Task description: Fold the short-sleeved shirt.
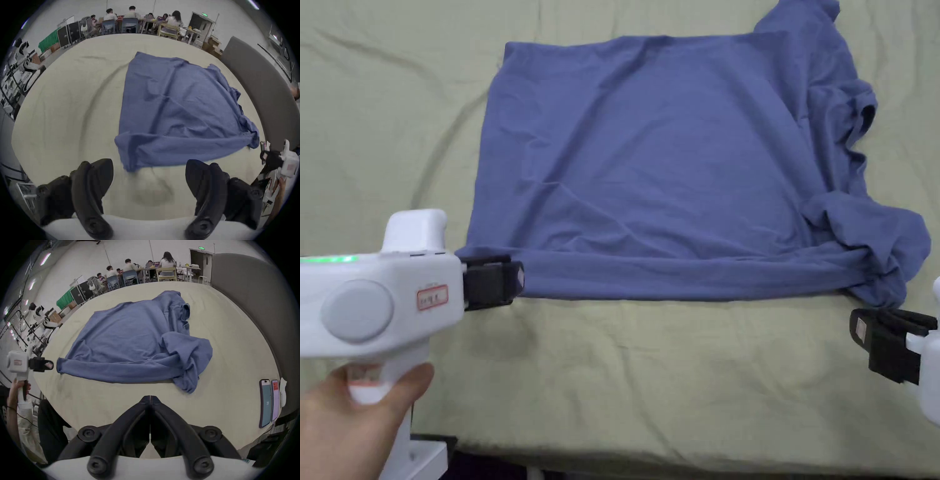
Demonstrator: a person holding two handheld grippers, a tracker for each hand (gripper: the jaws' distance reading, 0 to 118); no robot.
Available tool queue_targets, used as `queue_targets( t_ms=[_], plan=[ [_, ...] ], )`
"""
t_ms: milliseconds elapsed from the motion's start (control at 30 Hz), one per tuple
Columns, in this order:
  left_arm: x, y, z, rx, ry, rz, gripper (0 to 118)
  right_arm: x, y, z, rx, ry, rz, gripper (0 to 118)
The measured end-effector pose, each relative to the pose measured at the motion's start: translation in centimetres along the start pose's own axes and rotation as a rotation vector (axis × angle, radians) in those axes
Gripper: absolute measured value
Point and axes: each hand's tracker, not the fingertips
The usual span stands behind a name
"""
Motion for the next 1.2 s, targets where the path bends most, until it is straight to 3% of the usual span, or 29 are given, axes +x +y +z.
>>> queue_targets(
  t_ms=[133,167,200,233,300,500,533,567,600,633,667,733,800,867,900,933,967,1000,1200],
  plan=[
    [-1.0,1.2,-3.5,-0.019,-0.017,0.007,100,-0.4,-0.1,-1.0,-0.034,0.010,-0.006,2],
    [-1.4,1.5,-4.2,-0.026,-0.033,0.015,95,-0.4,-0.1,-1.3,-0.045,0.013,-0.010,2],
    [-1.8,1.3,-4.8,-0.044,-0.090,0.037,68,-0.5,-0.2,-1.6,-0.050,0.012,-0.013,2],
    [-2.0,1.1,-5.5,-0.056,-0.140,0.056,3,-0.5,-0.3,-1.8,-0.057,0.010,-0.013,2],
    [-1.9,0.8,-5.4,-0.039,-0.124,0.090,2,-0.6,-0.1,-1.8,-0.067,0.004,-0.008,2],
    [-0.2,1.8,-2.4,-0.018,-0.055,-0.033,2,-0.1,0.9,-1.6,-0.045,-0.007,-0.010,4],
    [0.0,1.8,-2.0,-0.009,-0.055,-0.037,2,0.3,1.3,-1.4,-0.022,-0.027,-0.014,44],
    [0.3,2.1,-1.7,-0.008,-0.048,-0.033,2,0.6,1.8,-1.2,0.013,-0.058,-0.030,97],
    [0.3,2.2,-1.5,-0.005,-0.051,-0.025,2,1.0,2.1,-1.6,0.015,-0.063,-0.032,118],
    [0.2,2.2,-1.2,0.008,-0.050,-0.010,2,1.5,2.6,-2.4,-0.006,-0.053,-0.028,118],
    [0.0,2.3,-1.0,0.007,-0.045,0.020,2,2.3,3.2,-2.9,0.073,-0.108,-0.030,118],
    [0.0,2.4,-1.0,0.003,-0.048,0.034,2,3.3,4.1,-5.5,-0.004,-0.062,-0.089,118],
    [0.0,2.3,-1.0,0.005,-0.042,0.027,2,4.3,4.5,-7.1,-0.033,-0.085,-0.088,118],
    [0.6,2.2,-1.1,-0.006,-0.012,-0.025,2,5.0,4.6,-9.5,-0.089,-0.137,-0.064,101],
    [0.8,2.2,-1.3,-0.015,0.002,-0.051,2,5.2,4.6,-10.5,-0.103,-0.125,-0.060,101],
    [0.9,2.2,-1.5,-0.021,0.007,-0.064,2,5.6,4.5,-10.3,-0.107,-0.086,-0.058,24],
    [1.2,2.1,-1.8,-0.034,0.000,-0.058,2,5.4,4.0,-9.9,-0.059,-0.040,-0.125,14],
    [1.3,2.1,-1.9,-0.037,-0.002,-0.048,2,5.0,3.9,-9.3,-0.026,-0.033,-0.146,14],
    [1.3,4.0,0.2,0.020,0.005,-0.017,2,3.5,6.2,-4.9,0.023,-0.073,-0.031,14]
  ],
)
